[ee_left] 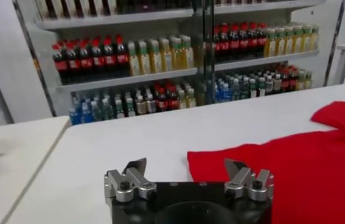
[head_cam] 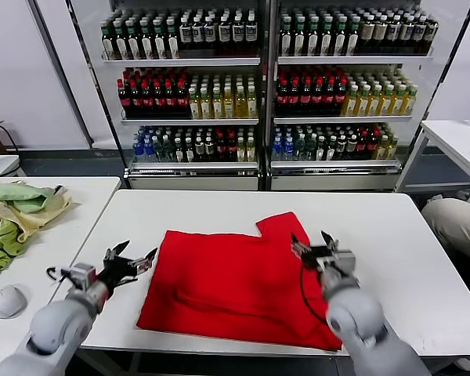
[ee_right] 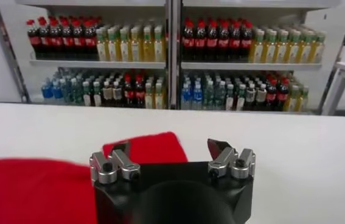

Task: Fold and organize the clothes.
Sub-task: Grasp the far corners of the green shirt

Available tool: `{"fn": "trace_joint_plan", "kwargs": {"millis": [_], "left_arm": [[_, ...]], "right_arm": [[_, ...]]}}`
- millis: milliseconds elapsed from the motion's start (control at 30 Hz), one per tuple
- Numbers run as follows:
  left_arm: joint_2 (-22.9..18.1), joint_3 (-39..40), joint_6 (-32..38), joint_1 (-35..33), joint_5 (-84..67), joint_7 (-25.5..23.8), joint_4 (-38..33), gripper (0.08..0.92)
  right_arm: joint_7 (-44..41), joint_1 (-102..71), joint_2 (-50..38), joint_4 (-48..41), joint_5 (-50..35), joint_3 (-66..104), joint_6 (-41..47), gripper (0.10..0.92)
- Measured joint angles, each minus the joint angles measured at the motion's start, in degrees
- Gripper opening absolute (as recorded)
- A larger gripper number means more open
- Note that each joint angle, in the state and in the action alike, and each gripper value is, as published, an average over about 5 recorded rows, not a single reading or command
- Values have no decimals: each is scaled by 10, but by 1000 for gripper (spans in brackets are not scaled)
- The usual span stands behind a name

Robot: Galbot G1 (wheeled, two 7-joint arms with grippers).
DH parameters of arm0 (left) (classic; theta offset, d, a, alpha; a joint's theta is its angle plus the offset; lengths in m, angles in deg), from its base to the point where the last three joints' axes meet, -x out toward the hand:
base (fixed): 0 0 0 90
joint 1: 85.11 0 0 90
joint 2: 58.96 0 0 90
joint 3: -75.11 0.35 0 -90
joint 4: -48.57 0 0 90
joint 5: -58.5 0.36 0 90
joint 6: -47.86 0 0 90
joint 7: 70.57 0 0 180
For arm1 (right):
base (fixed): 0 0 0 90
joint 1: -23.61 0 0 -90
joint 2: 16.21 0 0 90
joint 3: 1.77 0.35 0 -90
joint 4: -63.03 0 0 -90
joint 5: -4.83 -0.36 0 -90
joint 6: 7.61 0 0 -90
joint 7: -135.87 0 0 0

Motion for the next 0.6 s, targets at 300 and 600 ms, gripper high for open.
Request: {"fn": "trace_joint_plan", "kwargs": {"millis": [300, 600], "left_arm": [[-10, 67, 6, 120, -6, -43, 134, 823], [-22, 107, 9, 176, -6, -72, 201, 823]], "right_arm": [[-18, 106, 62, -174, 23, -18, -11, 823], [-26, 148, 99, -278, 46, -20, -23, 823]]}}
